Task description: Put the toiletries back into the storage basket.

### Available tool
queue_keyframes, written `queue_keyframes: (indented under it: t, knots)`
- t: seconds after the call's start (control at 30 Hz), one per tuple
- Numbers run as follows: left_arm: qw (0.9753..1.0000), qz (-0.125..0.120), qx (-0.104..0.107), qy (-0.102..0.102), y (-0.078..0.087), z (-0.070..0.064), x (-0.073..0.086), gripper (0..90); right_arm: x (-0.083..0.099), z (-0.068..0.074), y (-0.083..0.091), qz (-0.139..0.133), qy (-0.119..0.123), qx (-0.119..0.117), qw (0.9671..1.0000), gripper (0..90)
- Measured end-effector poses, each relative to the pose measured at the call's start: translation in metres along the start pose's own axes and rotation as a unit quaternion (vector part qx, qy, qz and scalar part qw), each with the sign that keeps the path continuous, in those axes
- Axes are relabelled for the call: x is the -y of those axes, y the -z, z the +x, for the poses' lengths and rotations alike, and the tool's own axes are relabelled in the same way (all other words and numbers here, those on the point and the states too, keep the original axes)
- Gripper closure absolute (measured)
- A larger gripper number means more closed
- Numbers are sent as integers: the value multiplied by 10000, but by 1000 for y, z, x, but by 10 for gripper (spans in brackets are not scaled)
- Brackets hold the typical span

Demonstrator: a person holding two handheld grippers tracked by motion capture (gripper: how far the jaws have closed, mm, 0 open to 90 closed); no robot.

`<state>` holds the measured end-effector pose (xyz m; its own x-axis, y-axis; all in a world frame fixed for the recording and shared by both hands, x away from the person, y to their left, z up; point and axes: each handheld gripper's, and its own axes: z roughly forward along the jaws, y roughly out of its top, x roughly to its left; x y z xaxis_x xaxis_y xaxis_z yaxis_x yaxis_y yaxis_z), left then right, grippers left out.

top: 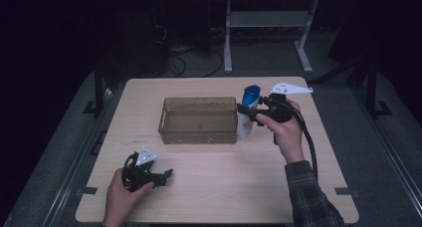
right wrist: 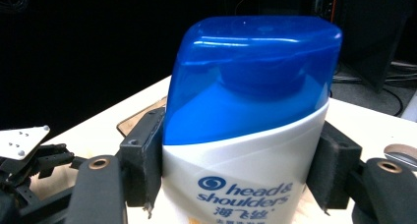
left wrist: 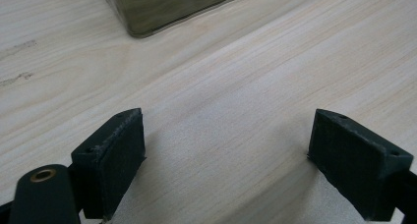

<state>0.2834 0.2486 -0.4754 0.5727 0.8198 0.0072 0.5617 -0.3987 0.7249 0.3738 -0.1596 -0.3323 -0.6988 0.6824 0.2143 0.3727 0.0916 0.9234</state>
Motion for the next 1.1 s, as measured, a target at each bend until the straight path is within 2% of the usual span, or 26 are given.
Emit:
queue_keyframes:
  t: [0.33,0.8,1.1]
  knots:
    - [10000,-2,-3,-2,0,0,0,126,-5,-2,-16,-10,-71,-22,10000,335]
    - [10000,-1,-3,-7,0,0,0,126,-18,3,-37,38,45,-18,10000,335]
    - [10000,-1,-3,-9,0,0,0,127,-16,8,-56,167,102,-38,9998,336]
